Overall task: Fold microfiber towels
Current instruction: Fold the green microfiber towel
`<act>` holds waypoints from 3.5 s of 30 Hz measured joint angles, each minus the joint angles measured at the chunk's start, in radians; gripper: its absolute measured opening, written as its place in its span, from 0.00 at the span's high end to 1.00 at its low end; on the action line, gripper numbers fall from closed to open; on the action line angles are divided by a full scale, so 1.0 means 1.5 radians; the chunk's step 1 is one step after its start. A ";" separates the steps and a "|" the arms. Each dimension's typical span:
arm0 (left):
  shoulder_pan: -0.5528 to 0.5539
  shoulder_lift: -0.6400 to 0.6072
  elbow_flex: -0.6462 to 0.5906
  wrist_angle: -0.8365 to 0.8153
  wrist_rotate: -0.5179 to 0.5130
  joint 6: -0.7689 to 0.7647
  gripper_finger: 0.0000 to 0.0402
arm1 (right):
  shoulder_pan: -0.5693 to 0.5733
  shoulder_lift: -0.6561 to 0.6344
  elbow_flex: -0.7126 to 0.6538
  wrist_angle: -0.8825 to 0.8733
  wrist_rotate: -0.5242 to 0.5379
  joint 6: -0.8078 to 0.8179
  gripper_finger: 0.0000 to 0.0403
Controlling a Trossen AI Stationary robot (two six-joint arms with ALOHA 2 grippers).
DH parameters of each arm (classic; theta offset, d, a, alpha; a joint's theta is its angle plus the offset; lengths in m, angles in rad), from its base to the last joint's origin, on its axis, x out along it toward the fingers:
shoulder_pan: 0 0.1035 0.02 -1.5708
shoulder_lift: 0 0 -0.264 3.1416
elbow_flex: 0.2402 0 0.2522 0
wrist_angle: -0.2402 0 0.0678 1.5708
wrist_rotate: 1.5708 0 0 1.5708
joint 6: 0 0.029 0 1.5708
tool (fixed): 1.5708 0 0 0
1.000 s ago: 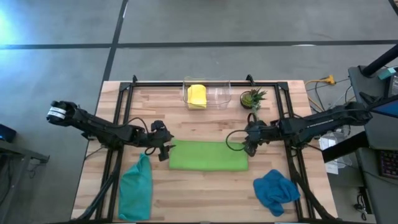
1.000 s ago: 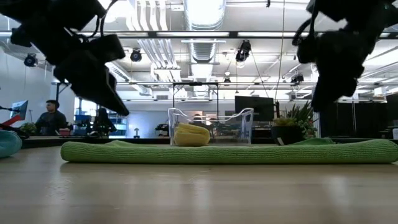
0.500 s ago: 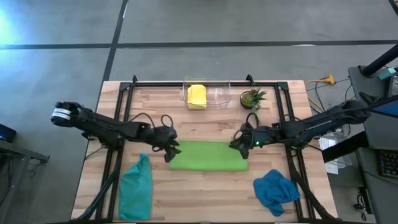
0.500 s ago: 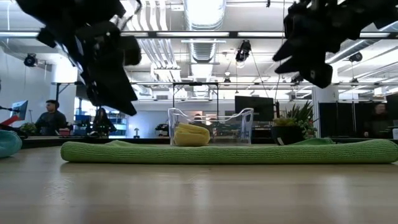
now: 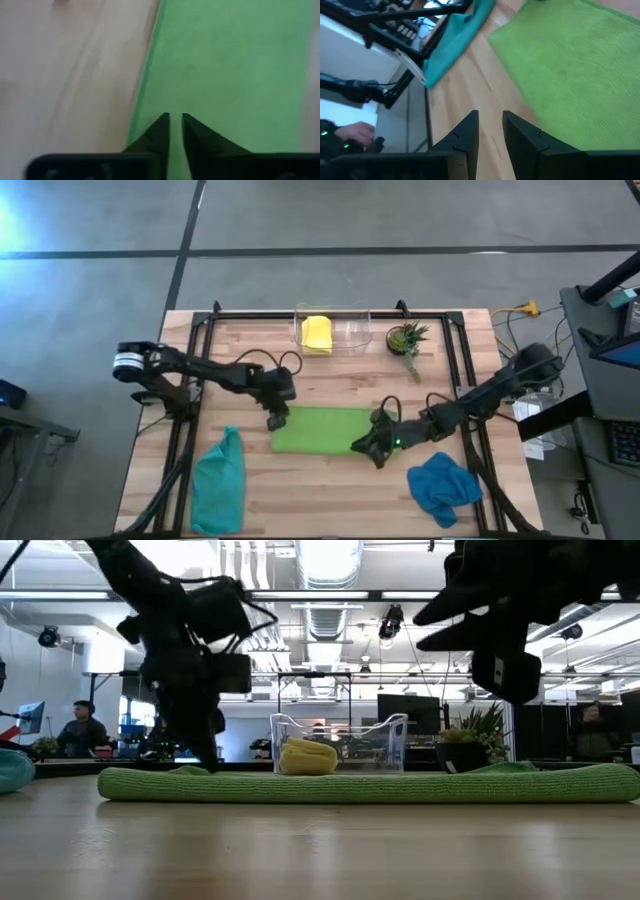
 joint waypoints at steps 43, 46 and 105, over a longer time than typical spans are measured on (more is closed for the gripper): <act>-0.201 0.058 0.024 0.023 -0.034 -0.395 0.97 | -0.264 0.175 0.215 -0.632 -0.012 -0.265 0.80; -0.223 0.062 0.022 0.051 -0.036 -0.436 0.97 | -0.277 0.175 0.214 -0.620 -0.012 -0.295 0.80; -0.341 0.291 0.313 0.040 -0.036 -0.531 1.00 | -0.229 0.157 0.171 -0.530 -0.017 -0.269 0.87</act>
